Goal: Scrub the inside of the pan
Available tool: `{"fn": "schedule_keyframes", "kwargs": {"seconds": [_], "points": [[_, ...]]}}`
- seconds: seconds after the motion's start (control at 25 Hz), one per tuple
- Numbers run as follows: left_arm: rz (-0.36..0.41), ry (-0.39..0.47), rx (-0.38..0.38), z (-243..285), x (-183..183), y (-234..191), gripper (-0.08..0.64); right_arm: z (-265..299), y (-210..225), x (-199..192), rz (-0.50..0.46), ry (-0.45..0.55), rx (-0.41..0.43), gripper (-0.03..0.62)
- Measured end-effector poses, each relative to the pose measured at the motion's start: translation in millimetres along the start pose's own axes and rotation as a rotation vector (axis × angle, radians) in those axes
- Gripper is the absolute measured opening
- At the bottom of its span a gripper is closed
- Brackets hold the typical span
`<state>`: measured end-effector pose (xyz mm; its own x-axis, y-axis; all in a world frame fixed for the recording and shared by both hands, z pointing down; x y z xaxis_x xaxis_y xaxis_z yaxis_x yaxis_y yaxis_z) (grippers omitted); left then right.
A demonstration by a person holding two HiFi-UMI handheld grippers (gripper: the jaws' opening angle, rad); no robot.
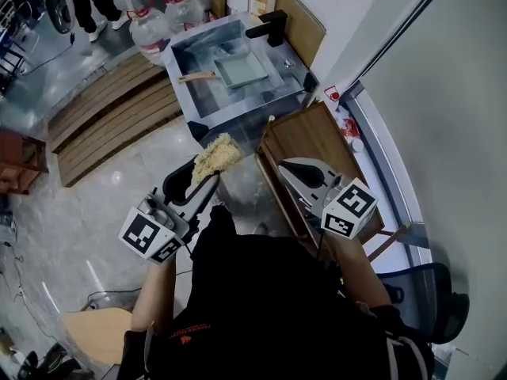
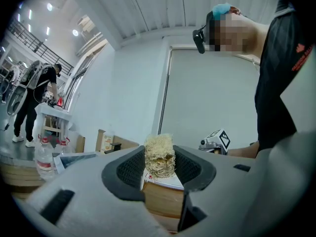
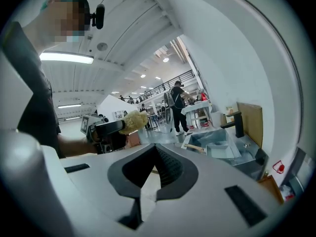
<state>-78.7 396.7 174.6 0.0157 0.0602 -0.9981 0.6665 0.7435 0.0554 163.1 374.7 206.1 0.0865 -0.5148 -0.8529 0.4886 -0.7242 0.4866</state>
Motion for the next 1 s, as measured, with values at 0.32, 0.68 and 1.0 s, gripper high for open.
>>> {"fn": "schedule_keyframes", "kwargs": {"seconds": [0.32, 0.68, 1.0], "points": [[-0.013, -0.005, -0.032, 6.9, -18.2, -99.0, 0.176, 91.6, 25.1, 26.7, 0.033, 0.003, -0.028, 0.006], [-0.031, -0.019, -0.063, 9.7, -36.4, -217.2, 0.176, 185.0, 53.1, 58.3, 0.074, -0.007, -0.100, 0.005], [-0.038, -0.023, -0.124, 15.3, -44.4, -289.9, 0.176, 242.9, 64.5, 79.2, 0.100, 0.002, -0.160, 0.006]]}}
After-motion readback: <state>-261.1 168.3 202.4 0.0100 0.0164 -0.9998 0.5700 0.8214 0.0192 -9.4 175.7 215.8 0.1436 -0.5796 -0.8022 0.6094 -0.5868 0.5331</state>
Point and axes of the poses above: the fingertips, and each gripper's own axes: z forward along the fingers, y to its right, x out of its top, the point moved 7 cm from there along -z, backward along the fingers, and after that the axes turned 13 degrees about z, right-handed, at the moved point
